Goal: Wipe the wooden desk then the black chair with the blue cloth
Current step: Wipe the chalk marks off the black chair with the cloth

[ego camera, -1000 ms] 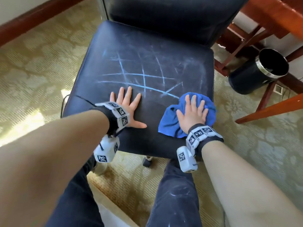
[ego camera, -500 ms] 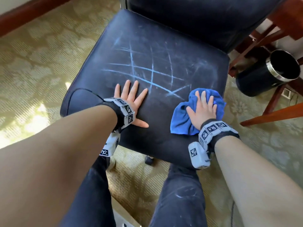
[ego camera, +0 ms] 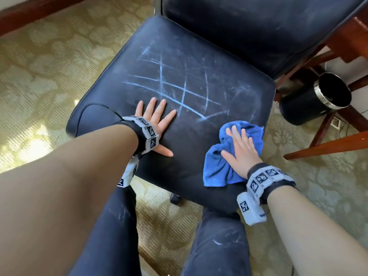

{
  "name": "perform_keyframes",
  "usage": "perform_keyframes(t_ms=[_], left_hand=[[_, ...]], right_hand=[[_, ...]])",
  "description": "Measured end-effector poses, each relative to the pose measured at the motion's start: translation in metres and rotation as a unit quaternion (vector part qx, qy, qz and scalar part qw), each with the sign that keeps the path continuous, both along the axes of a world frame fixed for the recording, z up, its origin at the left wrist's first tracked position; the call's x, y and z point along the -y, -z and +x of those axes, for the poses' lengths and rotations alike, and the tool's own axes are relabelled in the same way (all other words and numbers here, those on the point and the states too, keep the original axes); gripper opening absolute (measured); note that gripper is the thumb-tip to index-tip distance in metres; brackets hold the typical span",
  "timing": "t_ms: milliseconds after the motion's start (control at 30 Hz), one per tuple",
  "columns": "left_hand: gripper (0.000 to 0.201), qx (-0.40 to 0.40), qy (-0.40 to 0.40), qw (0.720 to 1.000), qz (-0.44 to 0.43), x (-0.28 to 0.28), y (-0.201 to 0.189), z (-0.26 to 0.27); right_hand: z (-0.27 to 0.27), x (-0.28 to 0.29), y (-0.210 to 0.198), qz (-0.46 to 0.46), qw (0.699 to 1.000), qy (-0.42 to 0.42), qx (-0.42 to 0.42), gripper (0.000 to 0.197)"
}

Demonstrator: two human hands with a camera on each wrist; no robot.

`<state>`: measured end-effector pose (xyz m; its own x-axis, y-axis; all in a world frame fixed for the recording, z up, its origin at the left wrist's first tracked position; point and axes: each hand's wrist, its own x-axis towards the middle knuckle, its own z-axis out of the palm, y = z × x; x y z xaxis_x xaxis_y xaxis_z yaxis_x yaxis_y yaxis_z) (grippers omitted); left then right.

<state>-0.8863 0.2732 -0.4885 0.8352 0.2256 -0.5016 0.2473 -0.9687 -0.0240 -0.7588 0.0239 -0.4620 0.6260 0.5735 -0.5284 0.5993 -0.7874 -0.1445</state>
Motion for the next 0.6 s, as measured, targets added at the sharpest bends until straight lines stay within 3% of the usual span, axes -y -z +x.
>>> perform_keyframes(t_ms=[133,200,267,467,533,600], left_hand=[[0.130,-0.003,-0.005,1.000,-0.010,0.003,0.001,0.000],[0.130,-0.004,-0.010,1.000,-0.010,0.002,0.002,0.000],[0.130,-0.007,-0.011,1.000,-0.014,0.003,0.001,-0.001],[0.129,-0.001,-0.005,1.000,-0.007,-0.001,0.002,-0.001],[0.129,-0.008,0.001,1.000,-0.006,-0.003,0.001,-0.001],[0.130,-0.008,0.007,1.000,-0.004,-0.006,0.001,0.000]], right_hand=[[0.025,-0.036,0.008,-0.004,0.991,0.121,0.055,0.067],[0.030,-0.054,0.007,-0.027,0.987,0.143,0.062,0.066],[0.024,-0.068,0.005,-0.038,0.991,0.115,0.054,0.066],[-0.025,-0.078,0.000,-0.025,0.990,-0.140,-0.008,0.069],[-0.021,-0.061,-0.001,-0.023,0.990,-0.136,-0.030,0.068],[0.000,-0.045,-0.002,-0.022,0.997,-0.078,-0.010,0.069]])
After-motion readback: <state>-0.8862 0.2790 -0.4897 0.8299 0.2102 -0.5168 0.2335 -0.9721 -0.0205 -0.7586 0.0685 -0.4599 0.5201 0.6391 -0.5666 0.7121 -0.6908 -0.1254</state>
